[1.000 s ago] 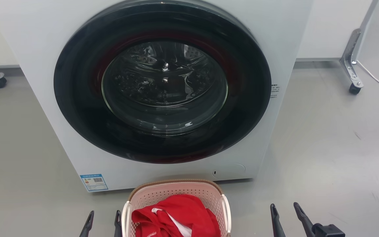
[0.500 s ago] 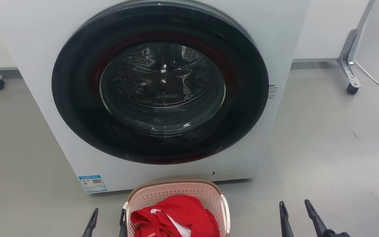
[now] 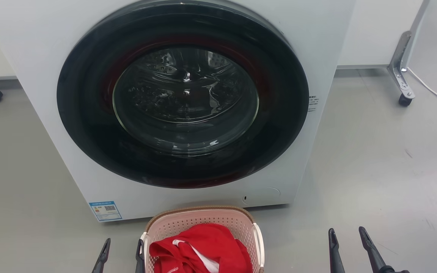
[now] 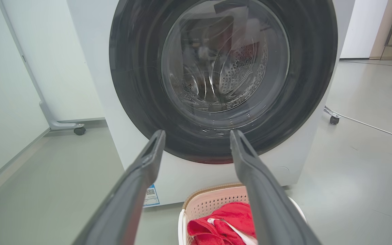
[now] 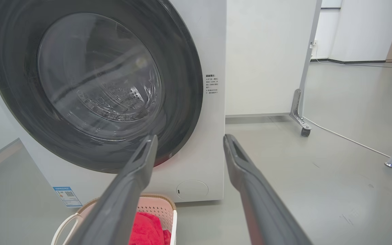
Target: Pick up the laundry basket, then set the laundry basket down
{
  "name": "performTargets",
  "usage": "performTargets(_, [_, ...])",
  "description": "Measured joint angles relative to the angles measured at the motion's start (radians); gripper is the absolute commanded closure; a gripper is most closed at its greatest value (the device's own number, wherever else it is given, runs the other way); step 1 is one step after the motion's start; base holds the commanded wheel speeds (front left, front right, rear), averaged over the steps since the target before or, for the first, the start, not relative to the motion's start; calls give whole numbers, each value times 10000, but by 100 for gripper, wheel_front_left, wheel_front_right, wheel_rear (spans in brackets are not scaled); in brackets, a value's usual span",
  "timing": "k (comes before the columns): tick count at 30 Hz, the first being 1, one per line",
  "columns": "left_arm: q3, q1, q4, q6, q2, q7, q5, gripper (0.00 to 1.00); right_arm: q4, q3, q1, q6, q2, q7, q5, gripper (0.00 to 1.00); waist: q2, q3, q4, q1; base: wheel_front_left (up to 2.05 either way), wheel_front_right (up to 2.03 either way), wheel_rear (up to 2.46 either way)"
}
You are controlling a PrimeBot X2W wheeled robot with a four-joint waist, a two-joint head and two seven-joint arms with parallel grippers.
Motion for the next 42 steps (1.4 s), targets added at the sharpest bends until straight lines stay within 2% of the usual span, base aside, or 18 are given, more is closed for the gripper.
performTargets(2, [0,0,-56,0,0,0,-8,0,-69,-19,0,0,13,0,-67,0,0,12,-19,0,0,0,0])
performTargets(3, [8,0,-61,0,-6,0,-10,100,-88,-23,2,0,25,0,-67,100,0,17,-31,0,0,0,0])
performTargets(11, [-31,4,485,-109,-6,81,-127,100,489,-67,43,56,46,33,77,100,0,33,-25,0,0,0,0])
performTargets(19, [232,-37,627,-280,-19,297,-1058,100,608,-332,-27,228,61,293,1009,100,0,64,0,1,0,0,0])
performTargets(42, [917,-691,1145,-821,-150,1271,-4882,100,1197,-1239,-526,796,104,1266,4771,100,0,146,70,2,0,0,0])
